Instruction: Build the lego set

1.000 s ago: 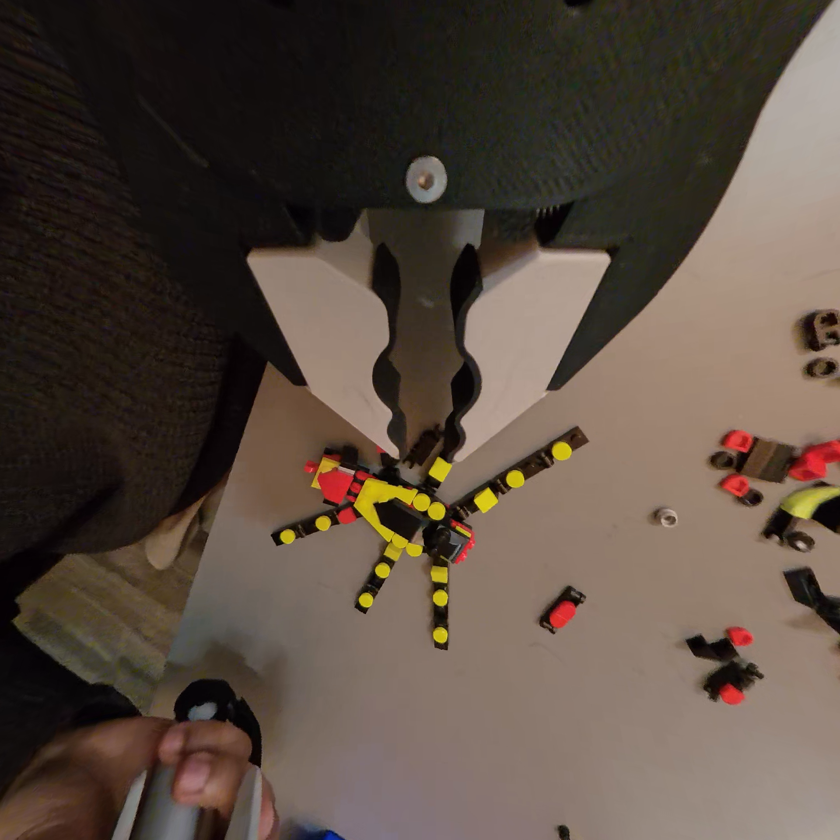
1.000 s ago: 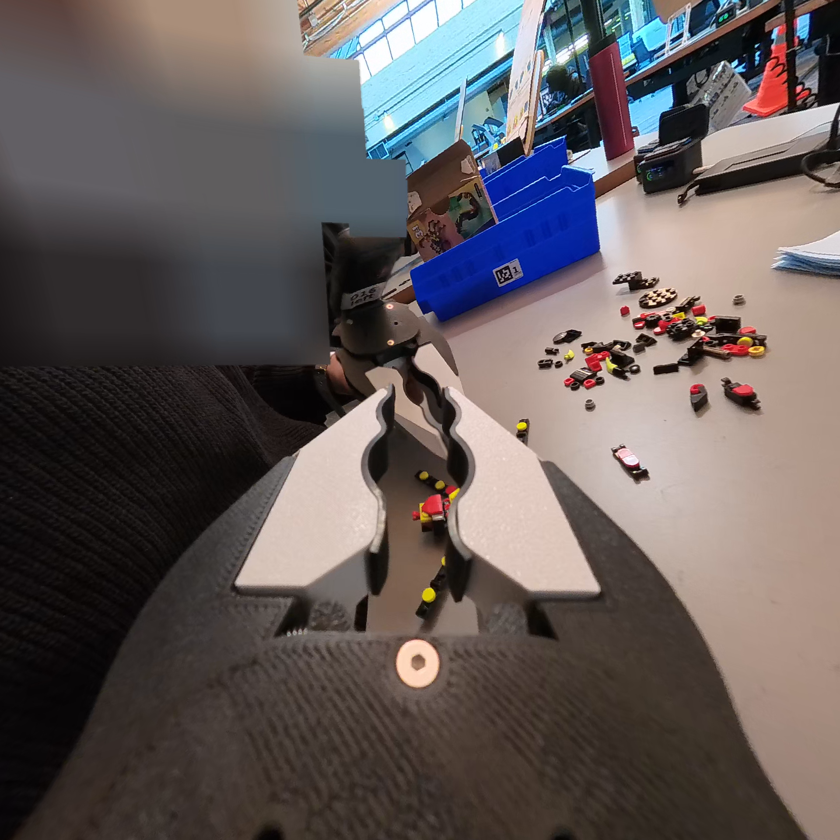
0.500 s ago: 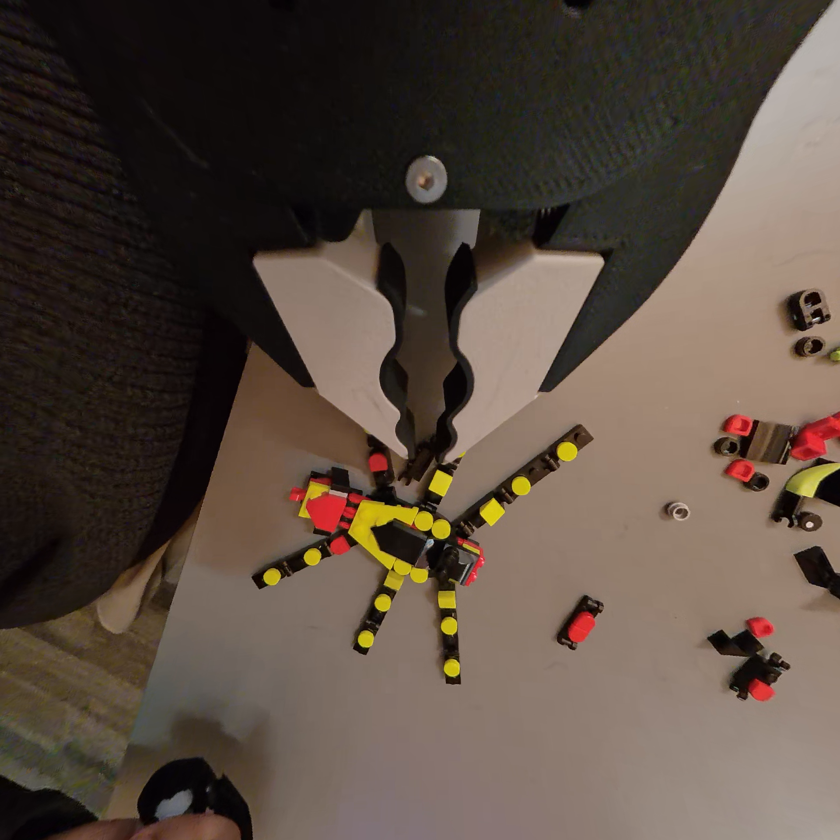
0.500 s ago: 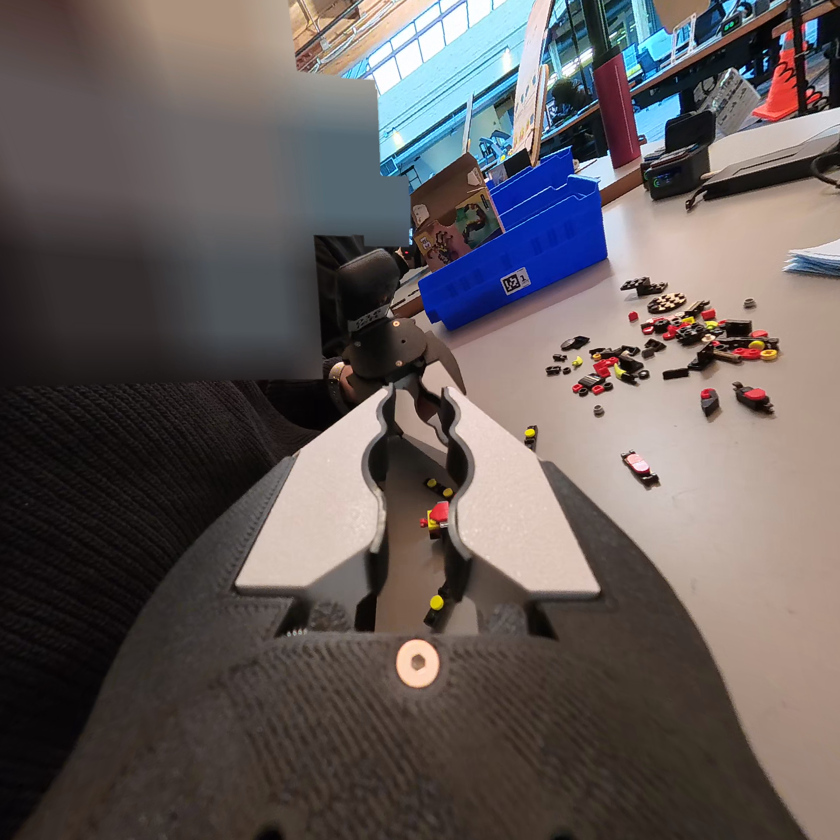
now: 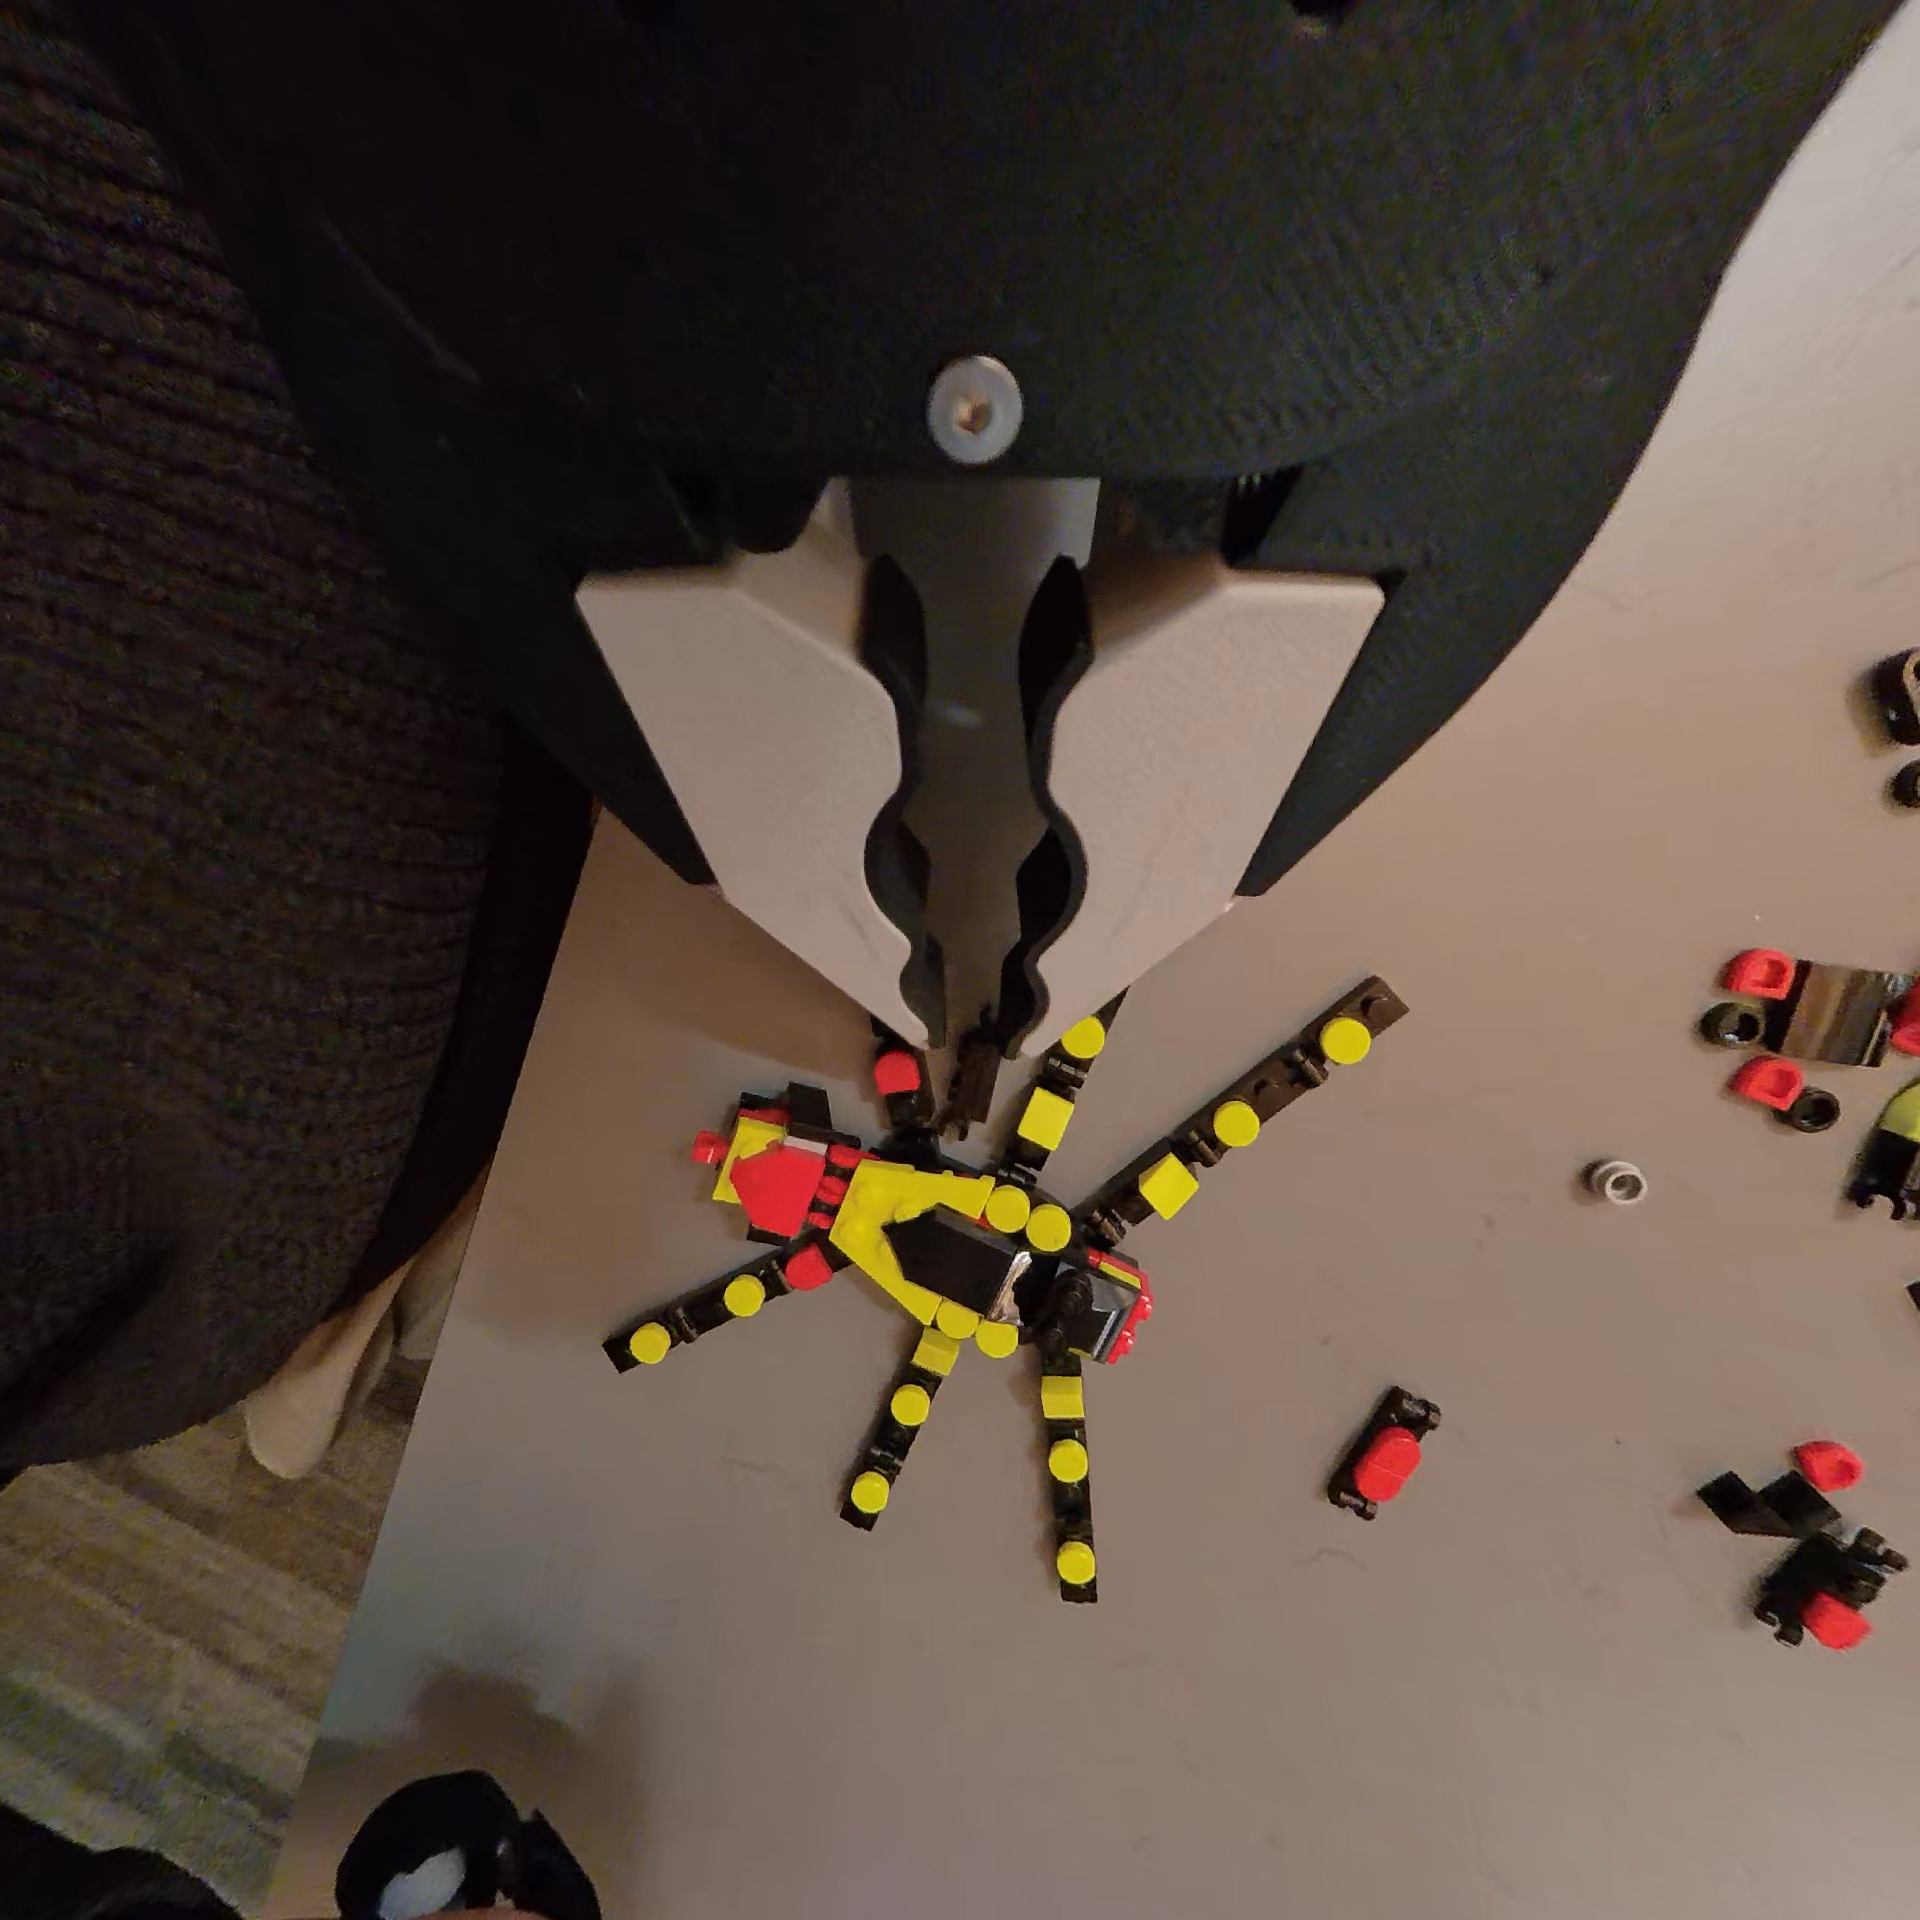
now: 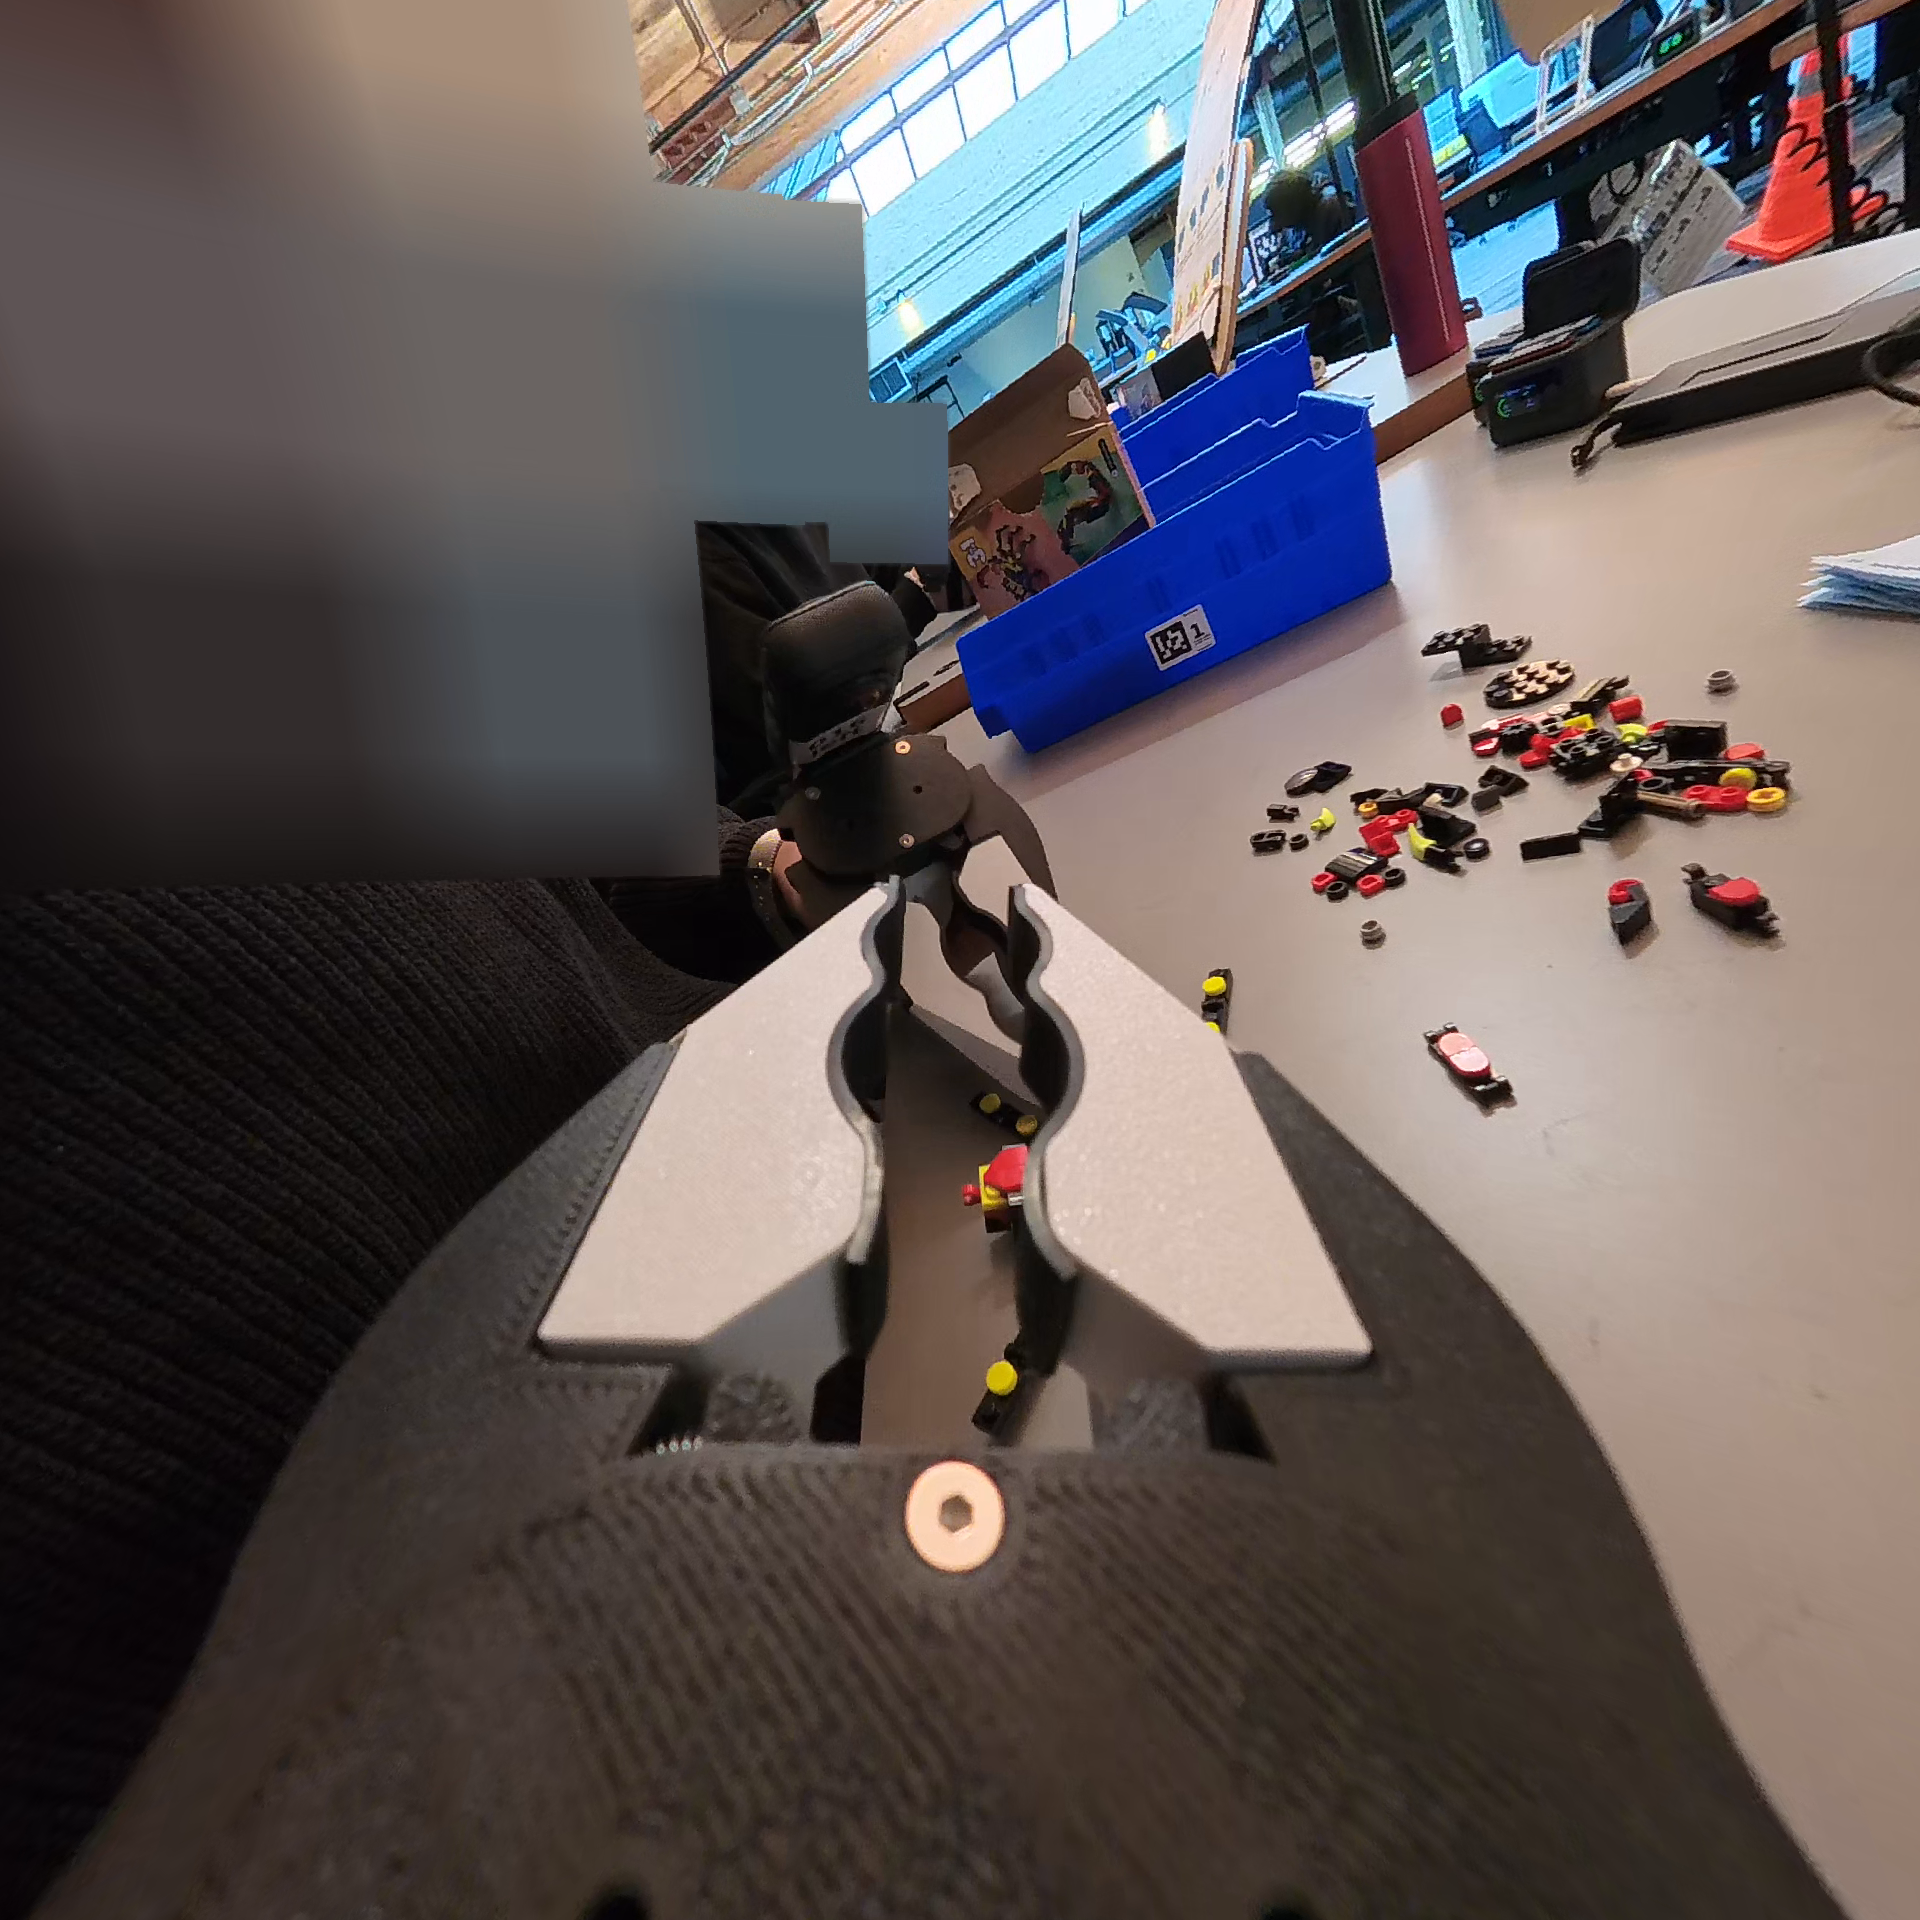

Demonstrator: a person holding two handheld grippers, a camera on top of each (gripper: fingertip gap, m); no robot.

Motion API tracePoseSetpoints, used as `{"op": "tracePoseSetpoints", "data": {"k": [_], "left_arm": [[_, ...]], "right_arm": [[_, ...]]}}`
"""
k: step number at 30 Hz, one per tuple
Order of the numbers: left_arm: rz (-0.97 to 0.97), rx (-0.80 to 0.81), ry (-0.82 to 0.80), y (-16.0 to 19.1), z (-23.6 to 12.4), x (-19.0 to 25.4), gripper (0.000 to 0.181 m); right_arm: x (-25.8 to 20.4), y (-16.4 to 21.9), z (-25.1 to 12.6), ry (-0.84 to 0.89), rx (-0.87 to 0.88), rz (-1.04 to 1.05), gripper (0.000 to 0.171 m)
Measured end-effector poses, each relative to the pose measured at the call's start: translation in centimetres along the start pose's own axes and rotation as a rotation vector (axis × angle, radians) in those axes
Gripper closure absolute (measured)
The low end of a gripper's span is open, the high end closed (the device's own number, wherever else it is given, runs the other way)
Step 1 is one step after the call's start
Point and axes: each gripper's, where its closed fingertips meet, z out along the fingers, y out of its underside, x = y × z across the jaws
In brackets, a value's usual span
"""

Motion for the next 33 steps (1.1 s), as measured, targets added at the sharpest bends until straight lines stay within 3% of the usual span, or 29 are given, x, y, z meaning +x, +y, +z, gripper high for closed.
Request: {"op": "tracePoseSetpoints", "data": {"k": [18, 21, 25, 28, 29, 33], "left_arm": [[-0.025, -0.001, 0.003, 0.0, -0.2, -0.1, 0.176], [-0.141, 0.009, 0.025, 0.3, -1.4, -0.5, 0.176], [-0.438, 0.007, 0.055, 2.1, -4.1, -1.9, 0.177], [-0.713, 0.119, 0.210, 1.4, -6.4, -2.1, 0.176], [-0.745, 0.134, 0.267, 1.2, -7.0, -1.8, 0.176], [-0.754, 0.066, 0.199, 3.2, -7.5, -3.5, 0.177]], "right_arm": [[0.1, 0.1, 0.0, -0.003, -0.012, 0.009, 0.154], [0.2, 0.3, 0.2, 0.008, -0.022, 0.004, 0.154], [0.4, 1.3, 1.3, 0.042, -0.077, -0.031, 0.154], [-0.2, 3.0, 3.5, 0.028, -0.172, -0.074, 0.153], [-0.5, 3.6, 4.4, 0.017, -0.217, -0.097, 0.153], [-0.9, 6.6, 7.9, -0.003, -0.421, -0.218, 0.154]]}}
